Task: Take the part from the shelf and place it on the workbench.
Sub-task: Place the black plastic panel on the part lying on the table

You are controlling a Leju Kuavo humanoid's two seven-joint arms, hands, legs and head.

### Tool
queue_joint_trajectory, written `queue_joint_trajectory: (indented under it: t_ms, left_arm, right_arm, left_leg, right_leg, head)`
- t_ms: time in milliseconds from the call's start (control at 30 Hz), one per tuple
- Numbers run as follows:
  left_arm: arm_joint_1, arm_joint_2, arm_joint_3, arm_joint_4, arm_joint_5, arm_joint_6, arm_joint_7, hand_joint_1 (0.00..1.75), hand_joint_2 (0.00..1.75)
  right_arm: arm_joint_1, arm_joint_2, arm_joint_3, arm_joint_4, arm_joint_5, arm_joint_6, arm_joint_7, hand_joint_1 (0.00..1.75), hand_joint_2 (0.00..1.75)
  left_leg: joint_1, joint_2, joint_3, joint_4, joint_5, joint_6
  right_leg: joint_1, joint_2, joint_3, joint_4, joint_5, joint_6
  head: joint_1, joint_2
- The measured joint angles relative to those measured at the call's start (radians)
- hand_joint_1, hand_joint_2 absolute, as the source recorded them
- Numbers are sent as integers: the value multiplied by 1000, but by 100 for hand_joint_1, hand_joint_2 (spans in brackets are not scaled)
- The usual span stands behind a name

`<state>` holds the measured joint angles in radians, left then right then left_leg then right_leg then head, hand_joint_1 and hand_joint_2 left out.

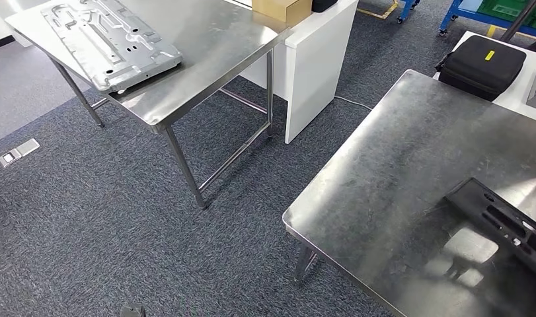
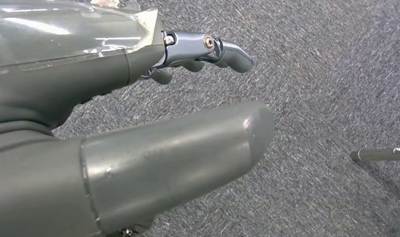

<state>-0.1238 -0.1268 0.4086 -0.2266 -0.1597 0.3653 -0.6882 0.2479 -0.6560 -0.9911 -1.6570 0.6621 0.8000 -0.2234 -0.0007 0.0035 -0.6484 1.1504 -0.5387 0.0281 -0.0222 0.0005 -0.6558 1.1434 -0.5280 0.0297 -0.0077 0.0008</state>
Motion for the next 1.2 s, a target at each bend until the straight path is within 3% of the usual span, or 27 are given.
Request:
queue_joint_trajectory:
  t_ms: [167,300,567,767,900,1067,1200]
  left_arm:
    - [0,-12,1,0,1,0,1,0,0]
    - [2,-28,12,0,12,0,2,0,0]
    - [17,-47,43,3,30,6,4,0,0]
    - [18,-47,67,5,41,12,1,0,0]
    - [17,-44,85,5,53,23,-2,0,0]
    - [16,-36,104,4,63,36,-2,0,0]
    - [19,-35,120,4,68,49,-2,0,0]
  right_arm:
    - [18,-9,-43,-89,-16,44,24,0,175]
    - [29,39,-79,-187,15,14,18,0,175]
    - [39,305,-162,-390,188,-74,-136,0,175]
    - [-39,536,-339,-524,324,-45,-369,0,175]
    - [-116,638,-442,-560,382,-105,-457,0,175]
    - [-140,740,-506,-598,314,-265,-458,0,175]
    - [-136,778,-507,-604,256,-414,-460,0,175]
  left_leg:
    - [0,0,0,0,0,0]
    - [0,0,1,0,0,0]
    - [1,0,2,-2,0,0]
    - [2,2,2,-5,0,-1]
    - [1,5,5,-5,0,-2]
    - [1,6,5,-5,1,-2]
    - [1,6,6,-5,0,-2]
  right_leg:
    - [0,0,0,0,0,0]
    - [1,0,0,0,0,0]
    - [2,0,-1,0,0,0]
    - [2,1,0,0,-1,-1]
    - [2,4,1,0,-1,-1]
    - [2,4,2,0,-1,-1]
    - [2,5,2,-1,-1,-1]
  head:
    - [0,0]
    - [0,0]
    - [0,0]
    - [0,0]
    - [0,0]
    - [0,0]
    - [0,0]
